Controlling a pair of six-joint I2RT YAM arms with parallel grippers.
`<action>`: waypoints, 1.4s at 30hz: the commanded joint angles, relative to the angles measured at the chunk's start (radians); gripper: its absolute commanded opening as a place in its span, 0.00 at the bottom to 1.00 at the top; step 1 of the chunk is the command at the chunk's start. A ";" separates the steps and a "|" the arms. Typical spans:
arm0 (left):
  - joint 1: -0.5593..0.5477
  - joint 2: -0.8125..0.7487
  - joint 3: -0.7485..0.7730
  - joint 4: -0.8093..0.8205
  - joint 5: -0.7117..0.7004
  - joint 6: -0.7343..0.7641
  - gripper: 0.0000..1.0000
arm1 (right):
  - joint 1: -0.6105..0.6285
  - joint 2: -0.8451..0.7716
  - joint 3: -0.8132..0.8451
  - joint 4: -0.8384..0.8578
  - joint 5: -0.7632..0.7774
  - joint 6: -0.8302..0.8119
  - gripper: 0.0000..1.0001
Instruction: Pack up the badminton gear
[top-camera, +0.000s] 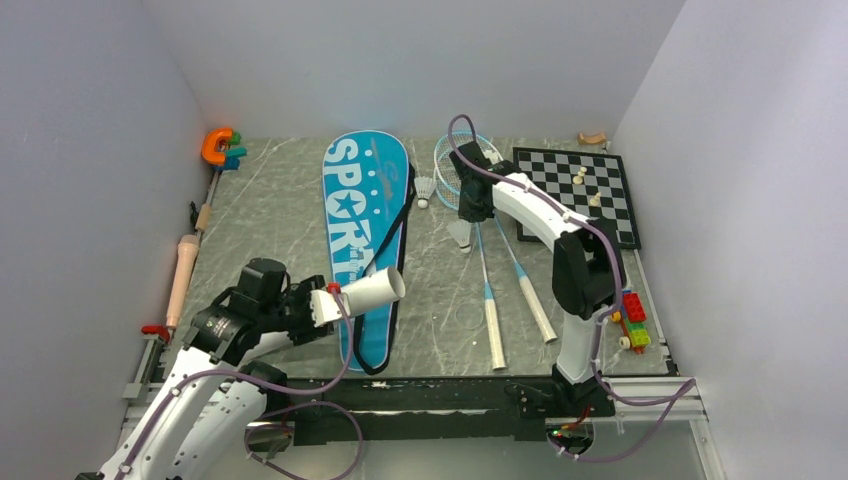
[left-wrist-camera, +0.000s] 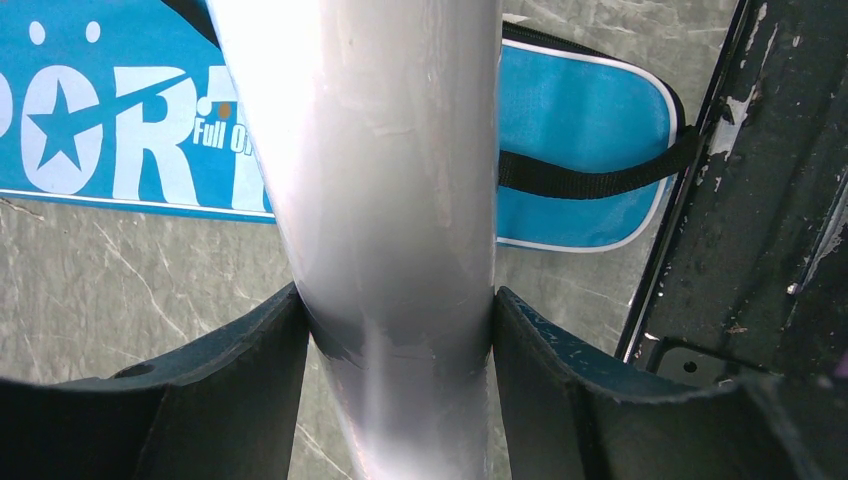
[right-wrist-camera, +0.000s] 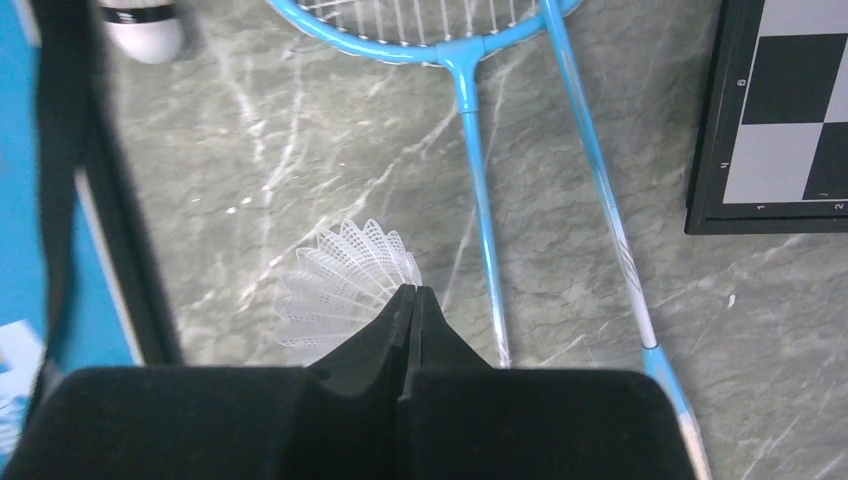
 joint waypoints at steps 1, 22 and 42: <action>-0.004 -0.015 0.047 0.014 0.028 0.021 0.53 | -0.003 -0.117 -0.012 0.063 -0.077 0.020 0.00; -0.002 0.008 -0.050 0.321 -0.029 -0.203 0.46 | 0.008 -0.725 -0.366 0.494 -0.591 0.389 0.00; -0.001 0.079 0.019 0.392 -0.016 -0.274 0.46 | 0.075 -0.761 -0.517 0.776 -0.701 0.591 0.00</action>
